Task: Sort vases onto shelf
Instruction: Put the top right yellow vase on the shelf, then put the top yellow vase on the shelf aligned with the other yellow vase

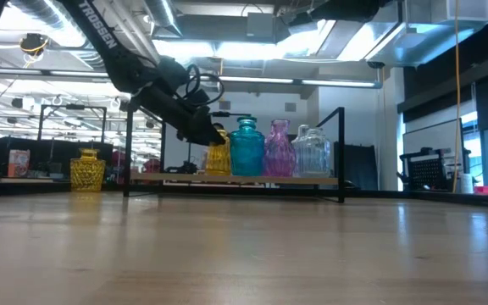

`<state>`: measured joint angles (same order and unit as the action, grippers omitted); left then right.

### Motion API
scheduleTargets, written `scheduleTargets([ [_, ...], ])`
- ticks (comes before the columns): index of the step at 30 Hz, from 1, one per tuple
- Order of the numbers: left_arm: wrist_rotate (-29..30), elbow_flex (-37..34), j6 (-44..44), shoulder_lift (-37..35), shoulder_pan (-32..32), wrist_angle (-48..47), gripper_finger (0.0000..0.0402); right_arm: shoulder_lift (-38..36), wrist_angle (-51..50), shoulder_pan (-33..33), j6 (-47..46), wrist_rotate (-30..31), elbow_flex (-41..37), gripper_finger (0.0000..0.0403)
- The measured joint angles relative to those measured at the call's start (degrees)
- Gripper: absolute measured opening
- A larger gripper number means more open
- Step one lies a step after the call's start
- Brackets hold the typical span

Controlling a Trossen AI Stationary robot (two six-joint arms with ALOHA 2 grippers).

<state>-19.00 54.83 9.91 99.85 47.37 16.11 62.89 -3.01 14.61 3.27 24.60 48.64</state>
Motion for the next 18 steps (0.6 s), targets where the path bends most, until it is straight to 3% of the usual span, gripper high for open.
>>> scheduleTargets([
  [10, -0.1, -0.1, 1.0, 0.0, -0.7, -0.1, 0.0343, 0.0, 0.0, 0.0, 0.0, 0.0, 0.0, 0.0333],
  [18, 0.0, -0.1, 1.1, -4.8, -0.7, -1.5, 0.0356, 0.0, 0.0, 0.0, 0.0, 0.0, 0.0, 0.0333],
])
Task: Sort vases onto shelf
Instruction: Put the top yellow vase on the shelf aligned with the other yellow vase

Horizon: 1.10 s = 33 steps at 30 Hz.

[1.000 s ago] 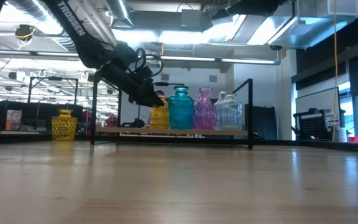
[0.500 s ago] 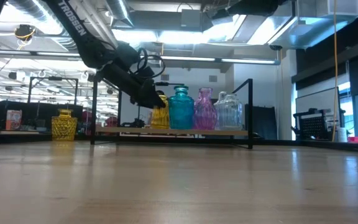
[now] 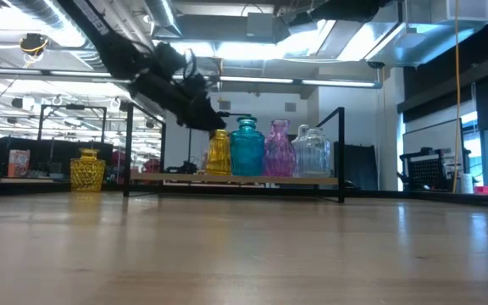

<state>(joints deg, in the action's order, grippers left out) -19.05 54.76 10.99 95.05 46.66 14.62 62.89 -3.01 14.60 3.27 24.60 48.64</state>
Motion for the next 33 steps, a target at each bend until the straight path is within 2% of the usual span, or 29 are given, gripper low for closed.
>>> scheduleTargets([
  [8, 3.6, 0.0, 0.1, -12.2, 0.0, -9.4, 0.0354, 0.0, 0.0, 0.0, 0.0, 0.0, 0.0, 0.0333],
  [11, 4.4, 0.0, 0.1, -17.8, -0.6, -17.0, 0.0353, 0.0, -0.1, 0.0, 0.0, 0.0, 0.0, 0.0333],
  [13, 7.0, 0.0, 0.1, -21.5, -1.5, -22.9, 0.0353, 0.0, -0.1, 0.0, 0.0, 0.0, 0.0, 0.0333],
  [20, 24.2, 0.0, -3.0, -32.0, -5.5, -35.5, 0.0353, 0.0, -0.1, 0.0, -0.3, 0.0, 0.0, 0.0333],
  [24, 37.2, 0.0, -6.4, -34.5, -7.0, -41.0, 0.035, 0.0, -0.1, 0.0, -0.4, 0.0, 0.0, 0.0333],
  [28, 49.6, 0.0, -11.4, -34.8, -5.2, -46.8, 0.035, 0.0, -0.1, 0.0, -0.4, 0.0, 0.0, 0.0333],
  [30, 51.6, 0.0, -12.3, -34.5, -3.1, -48.7, 0.035, 0.0, -0.1, 0.0, -0.4, 0.0, 0.0, 0.0333],
  [33, 50.7, 0.0, -12.4, -33.5, 0.7, -50.3, 0.035, 0.0, -0.1, 0.0, -0.4, 0.0, 0.0, 0.0333],
])
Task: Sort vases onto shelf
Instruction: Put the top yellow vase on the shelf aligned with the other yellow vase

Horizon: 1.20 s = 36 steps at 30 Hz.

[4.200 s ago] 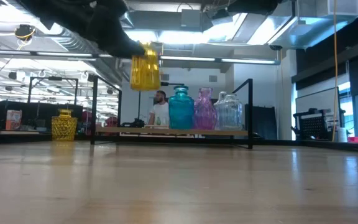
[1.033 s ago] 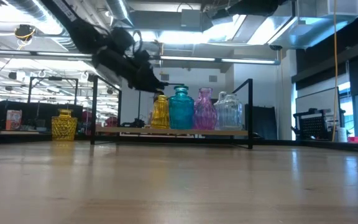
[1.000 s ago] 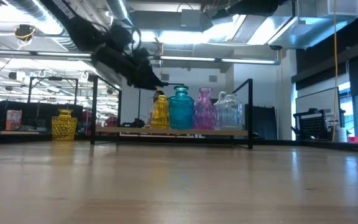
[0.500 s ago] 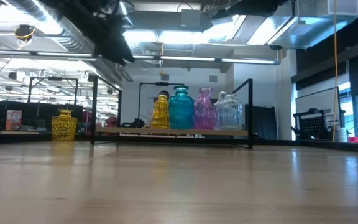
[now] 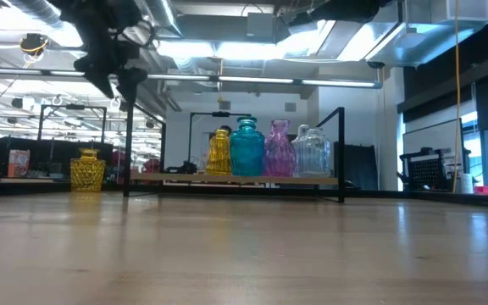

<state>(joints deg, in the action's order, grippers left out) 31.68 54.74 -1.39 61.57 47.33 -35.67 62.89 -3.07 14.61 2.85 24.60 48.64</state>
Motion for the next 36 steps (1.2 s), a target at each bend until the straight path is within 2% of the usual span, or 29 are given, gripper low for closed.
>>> scheduleTargets([
  [2, -2.0, 0.0, 0.0, 0.8, 2.8, -0.4, 0.035, 0.0, 0.0, 0.0, 0.0, 0.0, 0.0, 0.0333],
  [6, -10.9, 0.0, 0.3, 2.7, 7.9, -1.3, 0.0345, 0.0, 0.0, 0.0, 0.0, 0.0, 0.0, 0.0333],
  [10, -12.9, 0.0, 0.3, 4.9, 9.8, -0.8, 0.0325, 0.0, 0.0, 0.0, 0.0, 0.0, 0.0, 0.0333],
  [17, -11.1, 0.0, 2.2, 6.0, 9.2, -2.4, 0.0289, 0.0, 0.0, 0.0, 0.0, 0.0, 0.0, 0.0333],
  [23, -9.1, 0.0, 1.6, 6.1, 7.3, -7.2, 0.0283, 0.0, 0.0, 0.0, 0.0, 0.0, 0.0, 0.0333],
  [32, 0.3, 0.0, -0.4, 10.5, 3.4, -13.1, 0.0283, 0.0, 0.0, 0.0, -0.2, 0.0, 0.0, 0.0333],
  [36, 2.4, 0.0, -1.5, 12.7, 2.9, -14.1, 0.0283, 0.0, 0.0, 0.0, -0.2, 0.0, 0.0, 0.0333],
])
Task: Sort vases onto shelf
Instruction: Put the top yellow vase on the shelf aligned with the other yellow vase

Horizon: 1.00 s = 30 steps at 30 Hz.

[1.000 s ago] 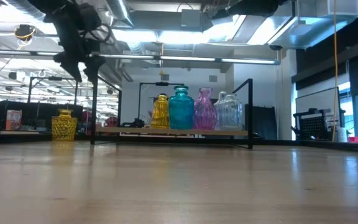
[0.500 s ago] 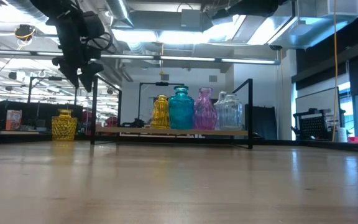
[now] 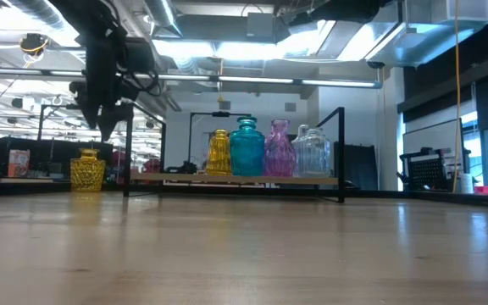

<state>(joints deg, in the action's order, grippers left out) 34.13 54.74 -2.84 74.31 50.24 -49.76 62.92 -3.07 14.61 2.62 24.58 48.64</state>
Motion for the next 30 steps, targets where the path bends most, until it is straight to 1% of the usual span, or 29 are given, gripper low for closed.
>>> scheduleTargets([
  [7, 0.0, 0.0, -1.2, 3.4, 0.1, -1.5, 0.0283, 0.0, 0.0, 0.0, 0.0, 0.0, 0.0, 0.0333],
  [10, 1.3, 0.0, -1.9, 4.2, 0.1, -1.6, 0.0283, 0.0, 0.0, 0.0, 0.0, 0.0, 0.0, 0.0333],
  [19, 1.1, 0.0, -2.6, 7.8, 0.1, -1.6, 0.0283, 0.0, 0.0, 0.0, 0.0, 0.0, 0.0, 0.0333],
  [23, 1.3, 0.0, -2.6, 8.1, -0.2, -2.0, 0.0283, 0.0, 0.0, 0.0, 0.0, 0.0, 0.0, 0.0333],
  [25, 0.0, 1.0, -2.6, 8.1, -0.7, -4.4, 0.0283, 0.0, 0.1, 0.0, 0.0, 0.0, 0.0, 0.0333],
  [28, -1.6, 4.7, -3.2, 8.1, -1.2, -9.4, 0.0283, 0.0, 0.3, 0.0, 0.3, 0.4, 0.0, 0.0333],
  [30, -1.6, 7.5, -4.4, 8.1, -1.8, -13.2, 0.0283, 0.0, 0.1, 0.0, 0.2, 0.3, 0.0, 0.0333],
])
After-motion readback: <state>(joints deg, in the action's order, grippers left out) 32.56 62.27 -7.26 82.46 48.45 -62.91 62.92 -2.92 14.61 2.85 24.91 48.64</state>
